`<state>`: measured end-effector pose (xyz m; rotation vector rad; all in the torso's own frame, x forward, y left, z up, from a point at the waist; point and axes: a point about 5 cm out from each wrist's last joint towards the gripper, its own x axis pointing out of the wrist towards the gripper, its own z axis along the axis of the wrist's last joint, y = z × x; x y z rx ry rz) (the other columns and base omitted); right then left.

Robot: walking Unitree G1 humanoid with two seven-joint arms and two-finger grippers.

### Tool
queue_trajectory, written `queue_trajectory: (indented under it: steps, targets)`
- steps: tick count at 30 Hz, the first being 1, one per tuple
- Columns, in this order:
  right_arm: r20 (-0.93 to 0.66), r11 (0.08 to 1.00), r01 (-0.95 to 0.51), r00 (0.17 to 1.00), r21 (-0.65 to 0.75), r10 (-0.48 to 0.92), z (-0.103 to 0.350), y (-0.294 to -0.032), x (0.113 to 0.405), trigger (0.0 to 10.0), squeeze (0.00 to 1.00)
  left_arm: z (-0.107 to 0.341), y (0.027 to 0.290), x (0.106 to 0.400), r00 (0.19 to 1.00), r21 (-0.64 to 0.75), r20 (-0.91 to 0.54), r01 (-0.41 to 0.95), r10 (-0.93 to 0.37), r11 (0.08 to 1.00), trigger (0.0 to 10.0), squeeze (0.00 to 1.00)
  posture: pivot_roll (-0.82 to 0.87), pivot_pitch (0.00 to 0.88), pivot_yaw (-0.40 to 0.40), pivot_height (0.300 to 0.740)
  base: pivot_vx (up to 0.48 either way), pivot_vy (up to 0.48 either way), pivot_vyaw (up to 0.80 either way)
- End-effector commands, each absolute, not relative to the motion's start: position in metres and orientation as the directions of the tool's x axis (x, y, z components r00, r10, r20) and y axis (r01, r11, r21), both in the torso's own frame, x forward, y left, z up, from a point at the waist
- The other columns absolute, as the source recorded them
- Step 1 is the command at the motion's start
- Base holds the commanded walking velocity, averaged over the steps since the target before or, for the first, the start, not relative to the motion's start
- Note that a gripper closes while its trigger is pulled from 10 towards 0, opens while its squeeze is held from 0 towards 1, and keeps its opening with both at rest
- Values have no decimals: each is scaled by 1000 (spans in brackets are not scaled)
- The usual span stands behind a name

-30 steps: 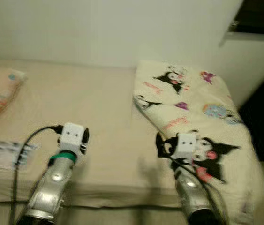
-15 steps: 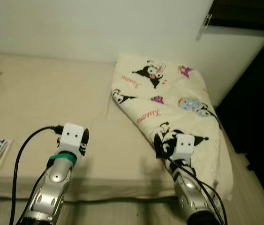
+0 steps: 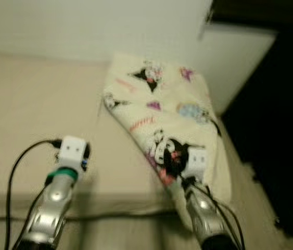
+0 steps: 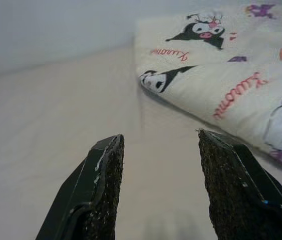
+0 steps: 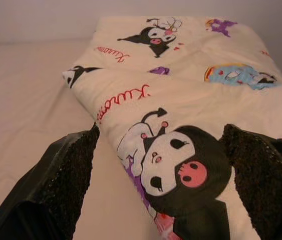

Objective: Clean up the room

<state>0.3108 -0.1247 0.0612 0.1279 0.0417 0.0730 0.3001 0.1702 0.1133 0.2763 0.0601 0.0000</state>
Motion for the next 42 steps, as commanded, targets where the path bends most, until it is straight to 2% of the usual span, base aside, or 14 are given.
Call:
queue_trajectory:
  steps: [1,4,10,26,28,29,30,31,42]
  targets:
    - [-67,991,-56,996,124,64,54,-129,307,10000,0,103,170,295,995,275,-98,15,12,961,10000,0,122,11,-9,740,0,-379,0]
    - [-68,991,-55,996,124,64,54,-129,307,10000,0,103,171,295,995,271,-98,14,13,962,10000,0,122,12,-9,740,0,-338,0]
    - [-68,991,-52,996,124,61,54,-130,307,10000,0,103,171,295,995,234,-93,-4,26,972,10000,0,120,15,-8,740,0,0,0]
    - [-70,991,-51,996,127,60,54,-129,306,10000,0,102,170,295,995,236,-97,8,15,972,10000,0,117,17,-7,740,0,0,0]
    - [-69,990,-52,996,135,62,54,-129,307,10000,0,98,168,294,993,237,-117,46,-19,970,10000,0,118,19,-8,740,0,0,0]
    - [-67,989,-53,996,141,63,54,-129,307,10000,0,92,161,290,983,340,-129,169,-132,925,10000,0,118,19,-8,740,0,0,0]
    - [-67,989,-53,996,141,63,54,-129,307,10000,0,92,161,290,983,340,-129,169,-132,925,10000,0,118,19,-8,740,0,0,0]
    - [-67,988,-53,996,142,63,55,-129,308,10000,0,88,157,287,971,416,-140,235,-194,879,10000,0,118,19,-8,740,0,0,0]
    - [-62,990,-38,997,136,47,57,-135,309,10000,0,84,154,284,968,420,-148,246,-201,874,10000,0,118,26,-11,705,0,0,0]
